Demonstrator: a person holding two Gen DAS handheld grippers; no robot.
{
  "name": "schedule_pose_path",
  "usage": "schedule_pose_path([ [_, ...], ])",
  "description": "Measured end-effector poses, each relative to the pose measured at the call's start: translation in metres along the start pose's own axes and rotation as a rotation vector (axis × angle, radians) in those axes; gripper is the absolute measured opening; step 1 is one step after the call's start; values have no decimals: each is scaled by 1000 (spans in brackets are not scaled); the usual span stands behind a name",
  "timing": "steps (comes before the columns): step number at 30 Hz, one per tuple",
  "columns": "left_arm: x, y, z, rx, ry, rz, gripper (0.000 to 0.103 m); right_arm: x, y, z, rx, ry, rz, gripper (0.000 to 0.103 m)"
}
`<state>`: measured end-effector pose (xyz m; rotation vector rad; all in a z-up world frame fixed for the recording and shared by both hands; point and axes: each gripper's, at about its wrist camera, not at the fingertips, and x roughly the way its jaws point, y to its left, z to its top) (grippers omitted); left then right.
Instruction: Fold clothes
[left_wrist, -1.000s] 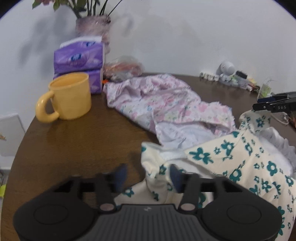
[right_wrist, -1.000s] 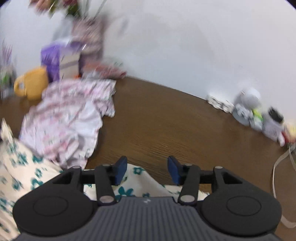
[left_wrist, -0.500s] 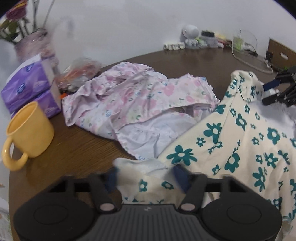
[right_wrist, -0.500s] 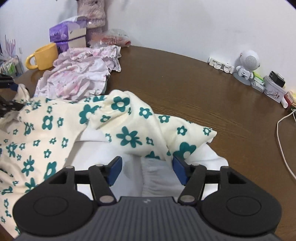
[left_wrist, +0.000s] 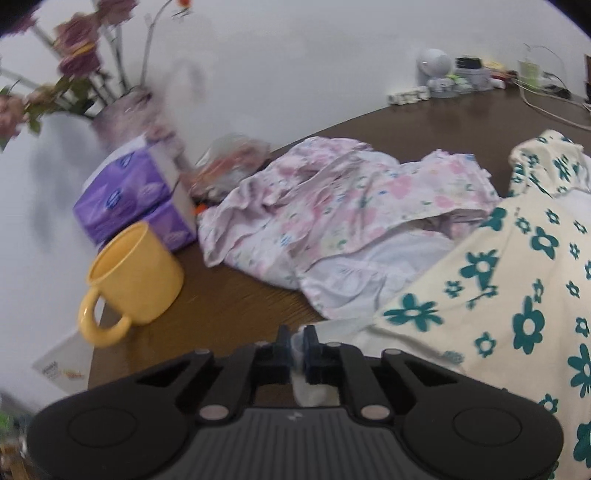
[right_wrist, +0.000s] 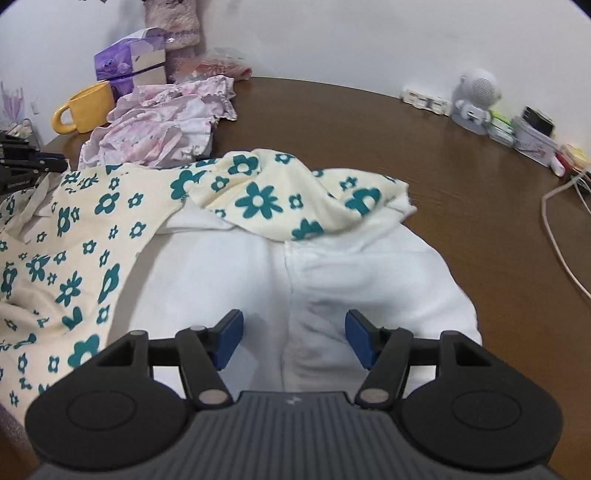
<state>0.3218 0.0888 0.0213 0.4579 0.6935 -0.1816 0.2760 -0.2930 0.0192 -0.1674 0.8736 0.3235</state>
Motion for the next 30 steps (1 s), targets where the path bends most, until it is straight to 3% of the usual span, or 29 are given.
schedule_pose_path([
  [1, -5, 3, -2, -19, -5, -3, 18, -6, 0, -3, 8, -7, 1, 62],
  [3, -26, 14, -10, -81, -34, -60, 53, -27, 2, -9, 29, -40, 49, 62],
  [5, -54, 22, -22, -142, -71, -132, 73, -49, 6, -17, 24, -61, 91, 63],
  [9, -115, 28, -57, -210, -134, -223, 86, -79, 15, -40, 2, -50, 86, 66],
  [11, -141, 26, -77, -239, -152, -242, 88, -88, 14, -54, 22, -34, 60, 66],
  [15, -181, 14, -112, -273, -153, -303, 88, -105, 16, -79, 80, -42, 102, 66],
  [21, -208, -23, -137, -144, -139, -317, 88, -120, 71, -96, -126, -72, 168, 66],
  [25, -215, -43, -145, -72, -139, -301, 87, -106, 93, -104, -209, -25, 34, 64],
  [30, -202, -61, -147, 32, -111, -224, 81, -101, 86, -116, -189, -15, -49, 47],
])
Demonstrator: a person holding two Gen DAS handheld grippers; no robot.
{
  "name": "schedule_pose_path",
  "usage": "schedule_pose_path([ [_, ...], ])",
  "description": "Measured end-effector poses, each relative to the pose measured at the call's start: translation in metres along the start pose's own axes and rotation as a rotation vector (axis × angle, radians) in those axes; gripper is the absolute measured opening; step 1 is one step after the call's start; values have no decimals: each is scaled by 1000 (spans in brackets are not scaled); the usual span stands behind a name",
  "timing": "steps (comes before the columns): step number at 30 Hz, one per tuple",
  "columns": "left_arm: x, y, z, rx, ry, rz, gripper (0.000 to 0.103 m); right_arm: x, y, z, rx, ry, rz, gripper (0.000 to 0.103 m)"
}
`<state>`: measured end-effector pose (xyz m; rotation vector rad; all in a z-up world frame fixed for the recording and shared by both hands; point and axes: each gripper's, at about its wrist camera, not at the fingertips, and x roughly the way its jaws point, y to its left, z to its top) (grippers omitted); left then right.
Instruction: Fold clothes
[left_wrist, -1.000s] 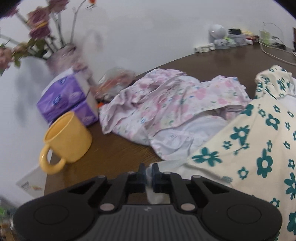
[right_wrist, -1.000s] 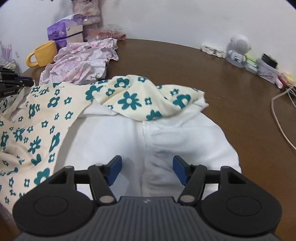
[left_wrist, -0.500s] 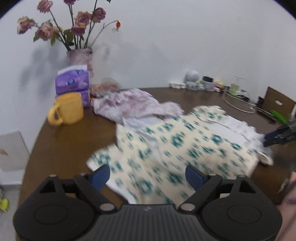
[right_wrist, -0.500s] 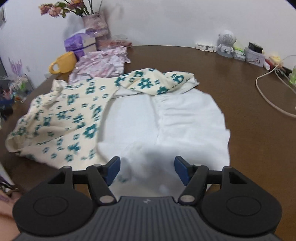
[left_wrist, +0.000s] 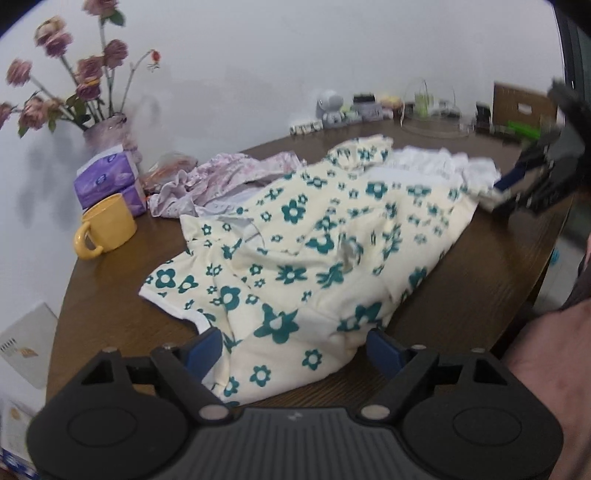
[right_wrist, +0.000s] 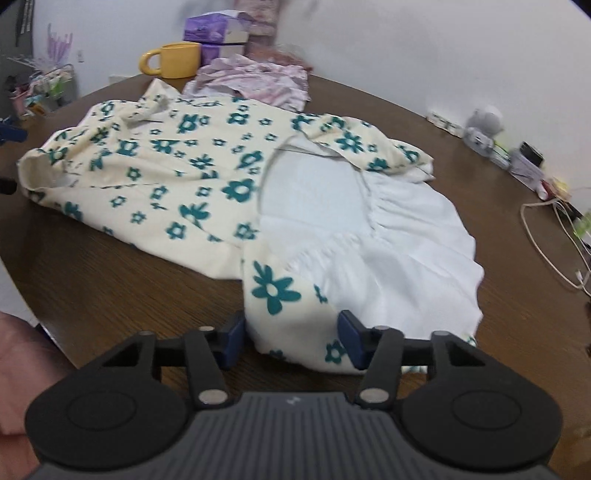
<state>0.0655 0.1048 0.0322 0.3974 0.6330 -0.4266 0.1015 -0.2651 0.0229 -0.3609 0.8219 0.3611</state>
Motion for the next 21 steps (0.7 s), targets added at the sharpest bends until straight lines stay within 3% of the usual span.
schedule_pose_path([
  [1, 4, -1, -1, 8, 7, -5, 78, 0, -2, -2, 6, -1, -9, 40],
  [4, 14, -3, -1, 21, 22, -31, 57, 2, -9, -3, 34, -2, -26, 16],
  [6, 21, 1, 1, 13, 28, -60, 28, 2, -13, -1, 46, -14, -36, 7],
  [8, 26, 6, 3, 2, 30, -74, 11, -3, -16, 2, 52, -29, -41, 4],
  [15, 10, 24, 7, 17, 31, -91, 7, -65, -15, 10, 5, -44, 53, 3],
  [21, -2, 15, -13, 79, 115, -141, 6, -68, 9, -18, -34, 98, 128, 3],
])
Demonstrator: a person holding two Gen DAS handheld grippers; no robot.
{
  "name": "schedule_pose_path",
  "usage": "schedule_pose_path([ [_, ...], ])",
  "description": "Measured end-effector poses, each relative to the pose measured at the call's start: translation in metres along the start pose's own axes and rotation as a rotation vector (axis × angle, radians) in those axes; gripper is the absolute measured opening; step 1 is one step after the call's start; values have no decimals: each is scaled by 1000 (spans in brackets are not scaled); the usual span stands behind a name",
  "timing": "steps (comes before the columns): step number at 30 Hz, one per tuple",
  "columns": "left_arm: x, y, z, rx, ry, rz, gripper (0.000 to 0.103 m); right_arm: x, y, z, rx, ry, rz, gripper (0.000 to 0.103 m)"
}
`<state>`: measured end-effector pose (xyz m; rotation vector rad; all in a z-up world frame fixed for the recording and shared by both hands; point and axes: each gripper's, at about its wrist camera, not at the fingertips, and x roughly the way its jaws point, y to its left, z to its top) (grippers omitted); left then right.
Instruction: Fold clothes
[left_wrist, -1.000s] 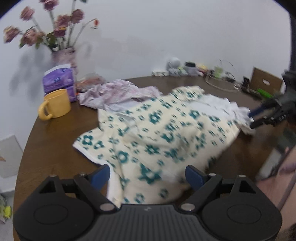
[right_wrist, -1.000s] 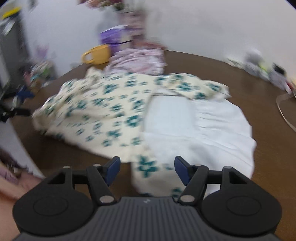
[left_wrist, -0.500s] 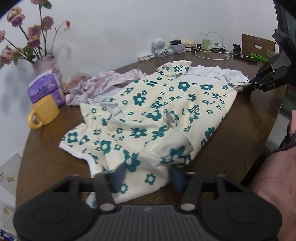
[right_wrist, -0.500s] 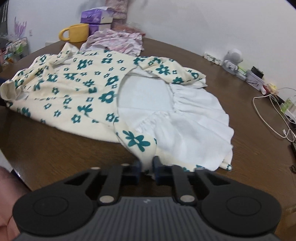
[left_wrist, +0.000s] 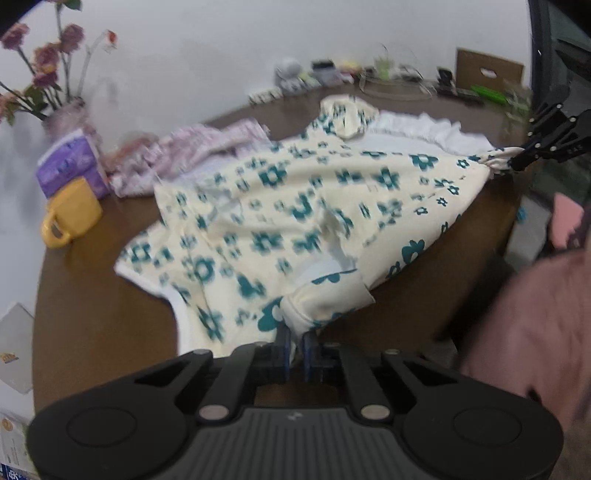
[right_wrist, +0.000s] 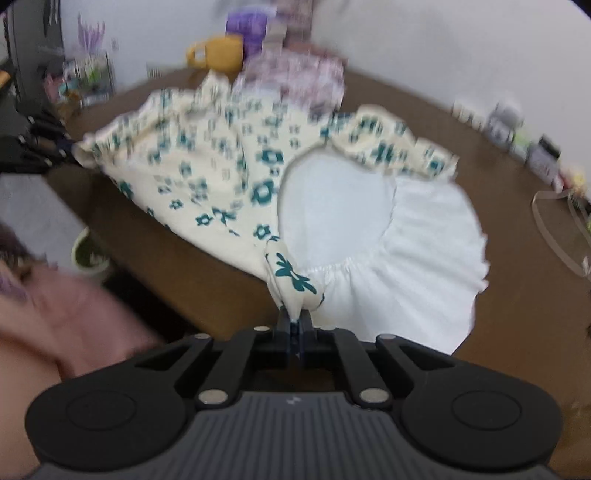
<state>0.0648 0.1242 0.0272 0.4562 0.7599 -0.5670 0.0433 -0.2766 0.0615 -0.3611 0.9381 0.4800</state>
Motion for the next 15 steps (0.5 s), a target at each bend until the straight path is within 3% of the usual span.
schedule_pose_path([
  [3, -5, 1, -7, -12, 5, 5, 10, 4, -7, -5, 45, 23, 4, 4],
  [4, -7, 4, -6, -29, -7, 12, 13, 1, -13, -2, 71, 6, 5, 9],
  [6, -17, 12, -2, -61, -53, 29, 30, -10, -26, 7, 124, -45, 21, 25],
  [7, -22, 17, 0, -76, -81, 37, 36, -17, -34, 14, 146, -84, 37, 39],
  [9, -36, 29, 7, -128, -149, 31, 58, -32, -48, 27, 189, -161, 69, 42],
  [11, -45, 43, 15, -171, -199, 48, 67, -40, -64, 46, 218, -217, 78, 46],
  [12, -49, 51, 20, -191, -220, 64, 74, -39, -69, 57, 202, -227, 42, 48],
  [15, -41, 74, 37, -226, -217, 162, 79, -16, -81, 93, 110, -212, -122, 52],
])
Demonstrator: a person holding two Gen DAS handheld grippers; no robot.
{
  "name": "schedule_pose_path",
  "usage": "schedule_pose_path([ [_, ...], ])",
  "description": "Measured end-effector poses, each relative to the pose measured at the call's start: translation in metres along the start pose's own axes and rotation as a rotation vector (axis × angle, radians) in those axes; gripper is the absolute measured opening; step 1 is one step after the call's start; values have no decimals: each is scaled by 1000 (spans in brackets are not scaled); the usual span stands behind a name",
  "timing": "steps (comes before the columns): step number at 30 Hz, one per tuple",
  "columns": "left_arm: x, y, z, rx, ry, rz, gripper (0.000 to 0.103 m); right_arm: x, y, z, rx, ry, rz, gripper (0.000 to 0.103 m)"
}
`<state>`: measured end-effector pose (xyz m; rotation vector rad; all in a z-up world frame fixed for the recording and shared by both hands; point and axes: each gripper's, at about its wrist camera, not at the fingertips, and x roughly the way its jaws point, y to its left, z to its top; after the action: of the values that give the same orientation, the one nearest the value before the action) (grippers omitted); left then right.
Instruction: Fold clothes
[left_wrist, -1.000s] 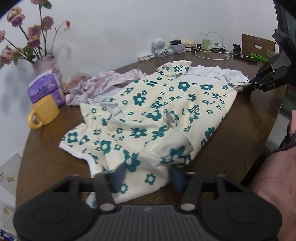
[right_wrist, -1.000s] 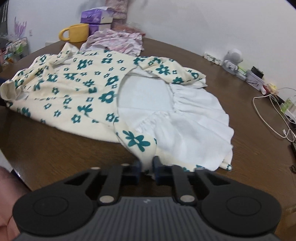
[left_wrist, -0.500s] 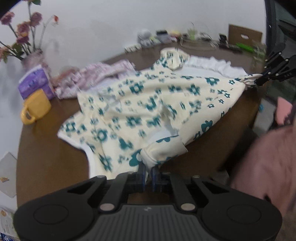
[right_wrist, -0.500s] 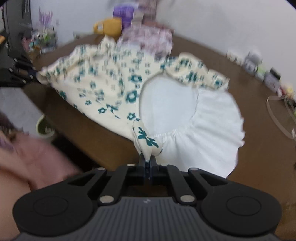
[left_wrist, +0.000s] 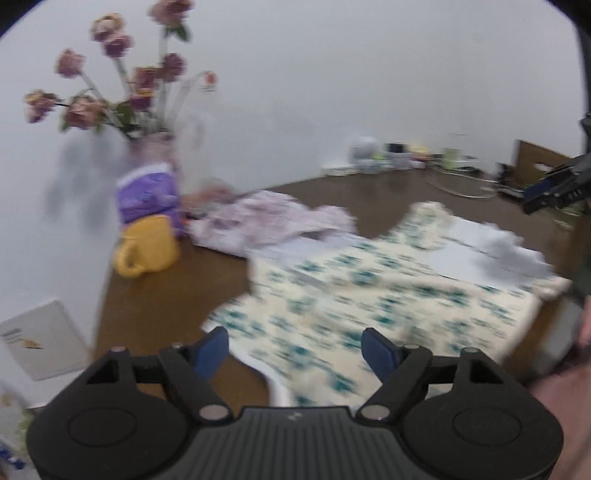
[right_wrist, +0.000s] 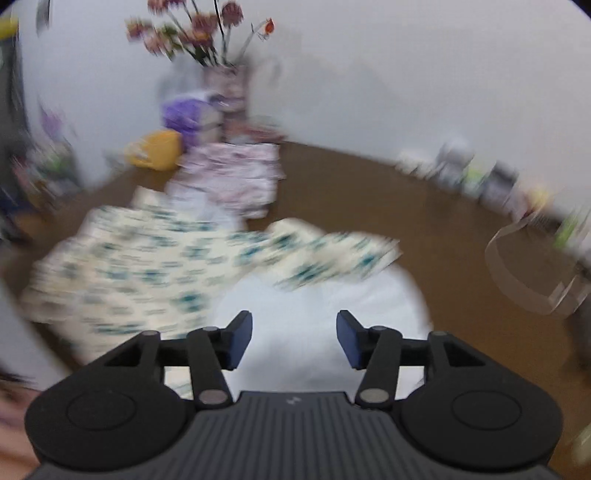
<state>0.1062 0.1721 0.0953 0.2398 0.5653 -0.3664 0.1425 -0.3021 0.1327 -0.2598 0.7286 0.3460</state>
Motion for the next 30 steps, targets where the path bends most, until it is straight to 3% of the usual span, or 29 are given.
schedule_pose_path([
  [1, 11, 7, 5, -19, 18, 19, 79, 16, -1, 10, -37, 14, -50, 52],
  [3, 35, 22, 13, -67, 59, 47, 79, 50, -3, 26, -60, 56, -68, 52],
  [10, 120, 58, 37, -194, 150, 19, 78, 142, 19, 107, -45, 115, 94, 53],
  [14, 154, 59, 40, -165, 197, -11, 77, 202, 50, 141, -18, 214, 206, 56],
  [19, 175, 54, 36, -113, 213, -32, 71, 265, 87, 152, -35, 316, 243, 55],
  [24, 184, 63, 34, -135, 210, -66, 70, 279, 91, 151, -14, 322, 264, 45],
  [27, 186, 67, 35, -152, 199, -91, 69, 262, 80, 152, -12, 295, 273, 46],
  [30, 188, 66, 40, -154, 186, -128, 70, 223, 57, 146, -61, 229, 239, 55],
])
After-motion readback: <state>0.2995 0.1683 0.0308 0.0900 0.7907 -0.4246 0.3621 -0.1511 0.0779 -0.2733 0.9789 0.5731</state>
